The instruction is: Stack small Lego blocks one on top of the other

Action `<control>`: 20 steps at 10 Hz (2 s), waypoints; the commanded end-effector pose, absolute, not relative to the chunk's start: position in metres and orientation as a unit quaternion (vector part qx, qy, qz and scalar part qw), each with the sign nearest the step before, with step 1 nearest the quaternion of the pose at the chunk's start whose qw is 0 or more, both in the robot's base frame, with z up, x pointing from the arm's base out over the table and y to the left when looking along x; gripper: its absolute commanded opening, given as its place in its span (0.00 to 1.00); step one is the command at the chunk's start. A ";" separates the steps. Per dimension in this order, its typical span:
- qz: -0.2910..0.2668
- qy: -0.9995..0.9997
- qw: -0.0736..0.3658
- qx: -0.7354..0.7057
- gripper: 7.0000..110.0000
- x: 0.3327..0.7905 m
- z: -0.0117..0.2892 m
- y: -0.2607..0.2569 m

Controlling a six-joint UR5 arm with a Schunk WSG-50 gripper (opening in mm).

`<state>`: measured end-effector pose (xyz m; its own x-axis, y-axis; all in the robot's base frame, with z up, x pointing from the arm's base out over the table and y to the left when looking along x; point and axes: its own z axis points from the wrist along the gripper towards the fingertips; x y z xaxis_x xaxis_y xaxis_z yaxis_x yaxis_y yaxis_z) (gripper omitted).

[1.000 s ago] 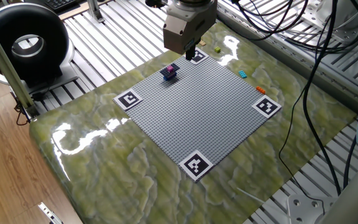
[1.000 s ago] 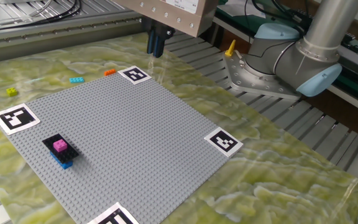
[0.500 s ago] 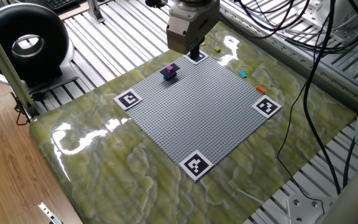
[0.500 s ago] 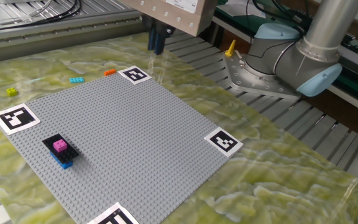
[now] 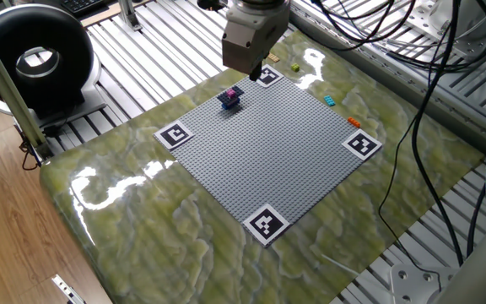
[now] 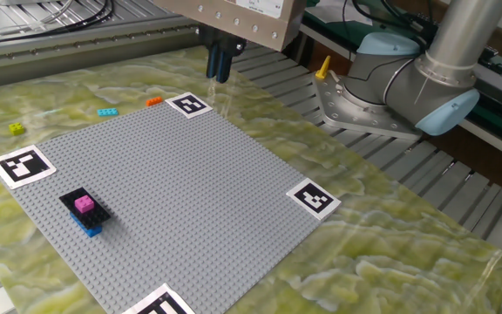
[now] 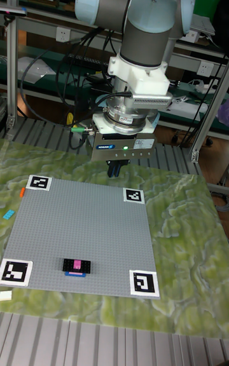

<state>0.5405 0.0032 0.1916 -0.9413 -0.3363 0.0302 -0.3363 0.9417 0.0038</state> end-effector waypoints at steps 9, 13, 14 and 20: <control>0.067 -0.960 -0.033 0.269 0.00 0.702 0.123 -0.082; 0.011 -0.981 0.010 0.193 0.00 0.673 0.120 -0.061; -0.024 -0.988 0.013 0.152 0.00 0.669 0.121 -0.043; -0.001 -0.985 -0.002 0.171 0.00 0.699 0.120 -0.086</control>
